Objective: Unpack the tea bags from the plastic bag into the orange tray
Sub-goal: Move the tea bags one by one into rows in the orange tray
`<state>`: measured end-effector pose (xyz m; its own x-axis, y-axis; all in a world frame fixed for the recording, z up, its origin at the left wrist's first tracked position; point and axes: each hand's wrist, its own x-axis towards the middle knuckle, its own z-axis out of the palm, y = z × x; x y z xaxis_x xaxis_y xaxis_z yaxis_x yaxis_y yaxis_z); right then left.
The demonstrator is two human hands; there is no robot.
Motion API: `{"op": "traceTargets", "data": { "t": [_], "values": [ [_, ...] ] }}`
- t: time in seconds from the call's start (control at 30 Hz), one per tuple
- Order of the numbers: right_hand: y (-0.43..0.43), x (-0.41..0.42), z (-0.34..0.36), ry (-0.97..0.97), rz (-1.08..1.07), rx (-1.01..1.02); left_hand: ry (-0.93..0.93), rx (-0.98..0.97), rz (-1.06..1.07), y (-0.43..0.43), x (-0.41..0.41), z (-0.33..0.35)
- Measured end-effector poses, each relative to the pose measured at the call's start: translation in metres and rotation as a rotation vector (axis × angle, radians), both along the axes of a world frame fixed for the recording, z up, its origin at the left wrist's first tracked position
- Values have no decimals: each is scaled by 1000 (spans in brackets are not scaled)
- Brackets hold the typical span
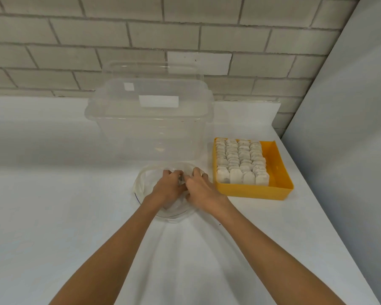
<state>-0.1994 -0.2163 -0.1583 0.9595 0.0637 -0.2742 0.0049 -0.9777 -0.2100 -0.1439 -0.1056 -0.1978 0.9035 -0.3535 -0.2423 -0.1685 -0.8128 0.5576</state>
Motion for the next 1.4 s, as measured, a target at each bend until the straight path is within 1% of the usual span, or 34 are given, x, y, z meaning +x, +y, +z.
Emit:
{"op": "traceTargets", "data": {
  "t": [0.23,0.3,0.5,0.57,0.63,0.7,0.87,1.03,1.1,1.13,1.2,1.3,1.4],
  "values": [
    [2,0,-3,-2,-49,77,-12,-159,138,7,-2,-8],
    [2,1,-4,-6,-52,102,-27,-164,160,5,-7,-8],
    [-5,-4,-1,-29,-53,180,-128,-106,120,3,-20,5],
    [-12,-7,2,-54,-48,210,-142,-136,122,7,-26,14],
    [-20,-9,6,-77,-44,252,-135,-238,173,12,-31,26],
    [-26,-10,9,-108,-45,302,-78,-376,255,19,-35,38],
    [-31,-12,22,-251,-107,495,152,-738,406,30,-44,55],
    [-29,-8,31,-245,-219,760,460,-1168,503,25,-47,59],
    [-30,-5,35,-246,-233,835,539,-1286,538,19,-49,59],
    [-31,-3,39,-270,-228,850,562,-1304,532,16,-50,58],
    [-35,2,46,-344,-206,840,560,-1231,465,12,-54,58],
    [-42,7,61,-415,-124,721,463,-1047,347,8,-55,59],
    [-51,10,72,-389,-33,647,373,-982,273,3,-50,62]
  ]
}}
